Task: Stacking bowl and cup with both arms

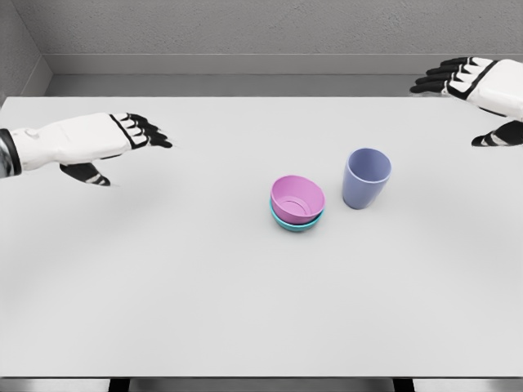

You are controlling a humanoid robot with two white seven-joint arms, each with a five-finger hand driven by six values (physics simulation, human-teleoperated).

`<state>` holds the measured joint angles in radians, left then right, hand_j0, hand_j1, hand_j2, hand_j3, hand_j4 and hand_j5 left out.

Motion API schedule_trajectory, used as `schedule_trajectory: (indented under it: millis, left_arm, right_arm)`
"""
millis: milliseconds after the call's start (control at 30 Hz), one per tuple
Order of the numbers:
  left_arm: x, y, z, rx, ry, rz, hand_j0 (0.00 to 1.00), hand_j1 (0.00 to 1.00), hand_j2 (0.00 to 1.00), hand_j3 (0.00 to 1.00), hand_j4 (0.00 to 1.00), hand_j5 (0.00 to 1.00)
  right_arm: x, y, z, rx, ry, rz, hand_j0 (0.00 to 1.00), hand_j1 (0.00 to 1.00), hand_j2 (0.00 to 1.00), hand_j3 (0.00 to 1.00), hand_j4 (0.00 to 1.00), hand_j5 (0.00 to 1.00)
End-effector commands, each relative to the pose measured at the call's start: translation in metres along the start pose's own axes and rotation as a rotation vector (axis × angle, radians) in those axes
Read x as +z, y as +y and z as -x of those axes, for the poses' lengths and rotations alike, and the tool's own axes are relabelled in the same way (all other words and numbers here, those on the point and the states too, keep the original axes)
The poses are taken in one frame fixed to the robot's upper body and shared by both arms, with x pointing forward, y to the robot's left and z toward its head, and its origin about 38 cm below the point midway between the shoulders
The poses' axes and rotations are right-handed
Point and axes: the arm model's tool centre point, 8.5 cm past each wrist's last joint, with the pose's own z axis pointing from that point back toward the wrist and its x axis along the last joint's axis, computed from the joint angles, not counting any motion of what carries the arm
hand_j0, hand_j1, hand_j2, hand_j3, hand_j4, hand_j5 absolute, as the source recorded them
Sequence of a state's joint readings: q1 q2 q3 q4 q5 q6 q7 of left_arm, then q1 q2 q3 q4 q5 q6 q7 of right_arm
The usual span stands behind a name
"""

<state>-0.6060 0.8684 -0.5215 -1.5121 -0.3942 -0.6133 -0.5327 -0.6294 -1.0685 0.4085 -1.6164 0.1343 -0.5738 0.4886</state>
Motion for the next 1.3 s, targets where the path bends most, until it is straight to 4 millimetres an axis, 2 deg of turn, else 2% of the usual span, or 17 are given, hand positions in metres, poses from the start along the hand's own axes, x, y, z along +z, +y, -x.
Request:
schedule_trajectory:
  millis: [0, 67, 167, 267, 367, 433, 600, 700, 1033, 1167, 1267]
  left_arm:
    - [0.008, 0.002, 0.005, -0.001, 0.021, -0.002, 1.0, 1.0, 1.0, 1.0, 1.0, 1.0]
    - [0.01, -0.004, 0.013, 0.027, 0.041, 0.004, 1.0, 1.0, 1.0, 1.0, 1.0, 1.0]
    - [0.012, -0.007, 0.019, 0.039, 0.058, 0.009, 1.0, 1.0, 1.0, 1.0, 1.0, 1.0]
    - [0.012, -0.008, 0.019, 0.038, 0.061, 0.013, 1.0, 1.0, 1.0, 1.0, 1.0, 1.0]
    - [0.011, -0.008, 0.019, 0.04, 0.061, 0.014, 1.0, 1.0, 1.0, 1.0, 1.0, 1.0]
    - [0.01, -0.008, 0.019, 0.042, 0.058, 0.012, 1.0, 1.0, 1.0, 1.0, 1.0, 1.0]
    - [0.01, -0.009, 0.019, 0.042, 0.057, 0.015, 1.0, 1.0, 1.0, 1.0, 1.0, 1.0]
    - [0.01, -0.009, 0.018, 0.041, 0.056, 0.014, 1.0, 1.0, 1.0, 1.0, 1.0, 1.0]
    - [0.01, -0.009, 0.018, 0.041, 0.056, 0.016, 1.0, 1.0, 1.0, 1.0, 1.0, 1.0]
    - [0.009, -0.01, 0.019, 0.036, 0.061, 0.025, 1.0, 1.0, 1.0, 1.0, 1.0, 1.0]
    - [0.01, -0.011, 0.019, 0.036, 0.061, 0.026, 1.0, 1.0, 1.0, 1.0, 1.0, 1.0]
  right_arm:
    - [-0.035, 0.087, -0.004, -0.161, -0.04, -0.228, 1.0, 1.0, 1.0, 1.0, 1.0, 1.0]
    - [-0.043, 0.093, -0.003, -0.186, -0.008, -0.254, 1.0, 1.0, 1.0, 1.0, 1.0, 1.0]
    - [-0.045, 0.096, -0.002, -0.199, 0.013, -0.267, 1.0, 1.0, 1.0, 1.0, 1.0, 1.0]
    - [-0.049, 0.09, -0.003, -0.185, 0.004, -0.263, 1.0, 1.0, 1.0, 1.0, 1.0, 1.0]
    - [-0.061, 0.076, -0.006, -0.161, -0.018, -0.238, 1.0, 1.0, 1.0, 1.0, 1.0, 1.0]
    - [-0.068, 0.073, -0.009, -0.158, -0.033, -0.232, 1.0, 1.0, 1.0, 1.0, 1.0, 1.0]
    - [-0.095, 0.087, -0.007, -0.183, -0.051, -0.27, 1.0, 1.0, 1.0, 1.0, 1.0, 1.0]
    - [-0.1, 0.093, -0.01, -0.191, -0.062, -0.281, 1.0, 1.0, 1.0, 1.0, 1.0, 1.0]
    - [-0.099, 0.102, -0.001, -0.211, -0.035, -0.3, 1.0, 1.0, 1.0, 1.0, 1.0, 1.0]
    - [-0.11, 0.102, -0.001, -0.211, -0.044, -0.309, 1.0, 1.0, 1.0, 1.0, 1.0, 1.0]
    - [-0.111, 0.103, -0.001, -0.214, -0.043, -0.31, 1.0, 1.0, 1.0, 1.0, 1.0, 1.0]
